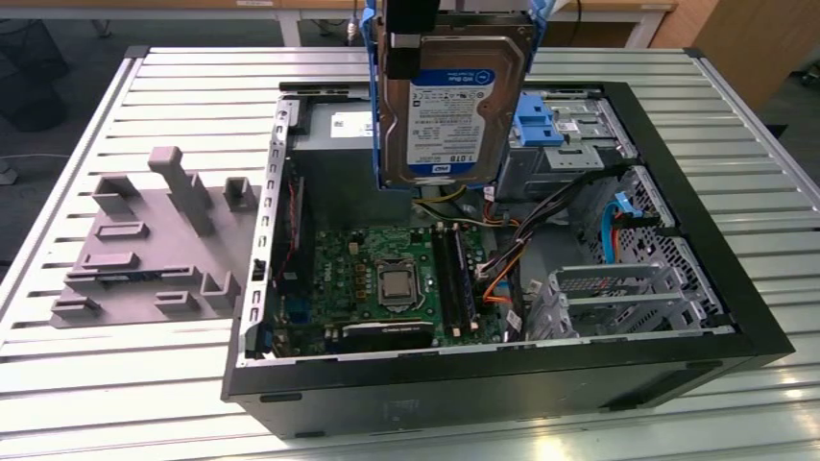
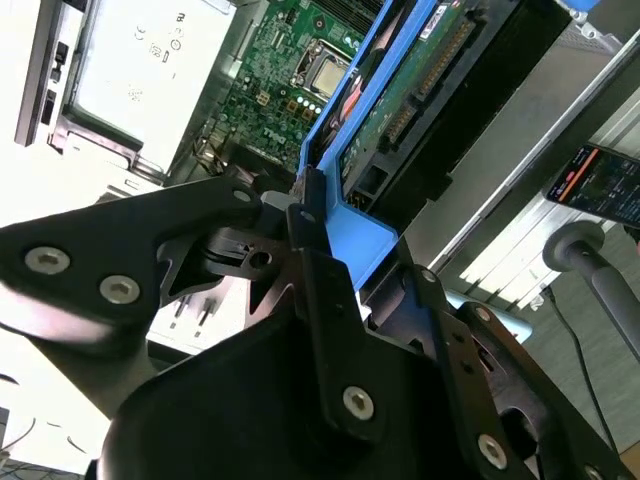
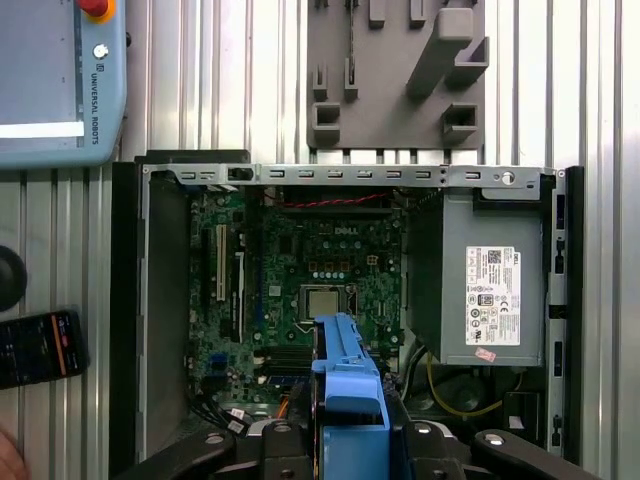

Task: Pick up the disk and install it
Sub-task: 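Insert the disk into the insertion slot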

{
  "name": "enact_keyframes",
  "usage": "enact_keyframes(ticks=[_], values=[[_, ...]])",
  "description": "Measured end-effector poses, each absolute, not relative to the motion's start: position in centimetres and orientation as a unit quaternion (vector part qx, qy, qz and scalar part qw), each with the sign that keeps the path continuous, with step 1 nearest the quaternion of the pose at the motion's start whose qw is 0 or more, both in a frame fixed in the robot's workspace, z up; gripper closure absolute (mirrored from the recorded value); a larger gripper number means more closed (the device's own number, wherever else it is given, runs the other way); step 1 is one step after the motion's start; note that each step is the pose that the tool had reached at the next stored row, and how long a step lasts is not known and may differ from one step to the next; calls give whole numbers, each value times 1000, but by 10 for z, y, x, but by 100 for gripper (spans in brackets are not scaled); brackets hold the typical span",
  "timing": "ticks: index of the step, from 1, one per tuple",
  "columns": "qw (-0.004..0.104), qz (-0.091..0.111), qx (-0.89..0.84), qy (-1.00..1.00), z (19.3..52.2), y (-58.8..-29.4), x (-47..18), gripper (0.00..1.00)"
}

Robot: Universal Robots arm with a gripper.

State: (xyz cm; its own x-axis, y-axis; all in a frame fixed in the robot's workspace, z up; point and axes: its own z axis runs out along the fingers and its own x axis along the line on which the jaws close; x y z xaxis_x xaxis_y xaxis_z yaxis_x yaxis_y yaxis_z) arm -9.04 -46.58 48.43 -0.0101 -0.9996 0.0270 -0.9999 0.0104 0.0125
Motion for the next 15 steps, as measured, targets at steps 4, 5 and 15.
enact_keyframes(ticks=[4, 5, 15], values=[[14, 5, 703, -711, 484, -466, -90, 63], [14, 5, 703, -711, 484, -466, -90, 63], [14, 5, 703, -711, 484, -466, -80, 63]])
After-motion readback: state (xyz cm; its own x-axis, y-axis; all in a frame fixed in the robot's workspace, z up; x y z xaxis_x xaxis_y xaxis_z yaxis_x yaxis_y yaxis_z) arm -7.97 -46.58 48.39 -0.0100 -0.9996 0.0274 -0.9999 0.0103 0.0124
